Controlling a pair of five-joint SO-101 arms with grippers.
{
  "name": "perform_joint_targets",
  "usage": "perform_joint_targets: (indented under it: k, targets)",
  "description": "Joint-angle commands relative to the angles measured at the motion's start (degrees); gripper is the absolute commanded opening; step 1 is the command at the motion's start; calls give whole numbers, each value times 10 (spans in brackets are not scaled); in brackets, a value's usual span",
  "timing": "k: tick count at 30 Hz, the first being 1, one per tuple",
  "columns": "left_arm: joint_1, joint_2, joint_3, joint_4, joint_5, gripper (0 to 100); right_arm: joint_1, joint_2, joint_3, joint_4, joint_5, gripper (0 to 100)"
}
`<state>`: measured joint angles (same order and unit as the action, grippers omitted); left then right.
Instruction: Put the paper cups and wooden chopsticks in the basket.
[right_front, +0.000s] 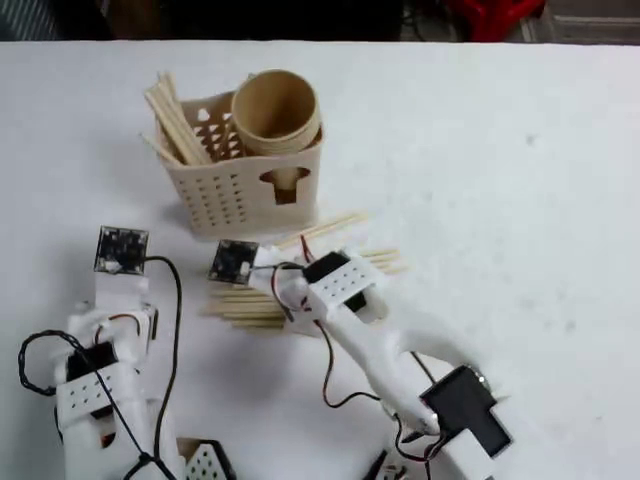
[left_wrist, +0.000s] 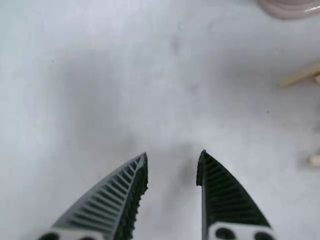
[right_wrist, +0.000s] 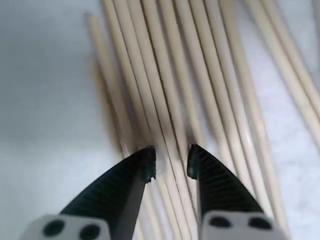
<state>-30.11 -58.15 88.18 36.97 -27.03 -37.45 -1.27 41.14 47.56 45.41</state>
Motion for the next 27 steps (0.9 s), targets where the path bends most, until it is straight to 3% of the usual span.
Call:
perform_joint_targets:
  k: [1, 3, 10, 14, 18, 27]
  targets:
    - [-4, -11, -3, -10, 5, 173, 9, 6, 1, -15, -2, 33]
    - [-4, -11, -3, -10, 5, 173, 9, 9, 1, -16, -2, 19]
    - [-4, -11, -3, -10, 5, 173, 10, 11, 1, -17, -2, 132]
    - [-4, -11, -3, -10, 5, 173, 11, 11, 1, -17, -2, 117]
    - [-4, -11, -3, -10, 5, 173, 11, 10, 4, -15, -2, 9]
    - [-4, -11, -3, -10, 5, 173, 11, -73, 6, 35, -34, 16]
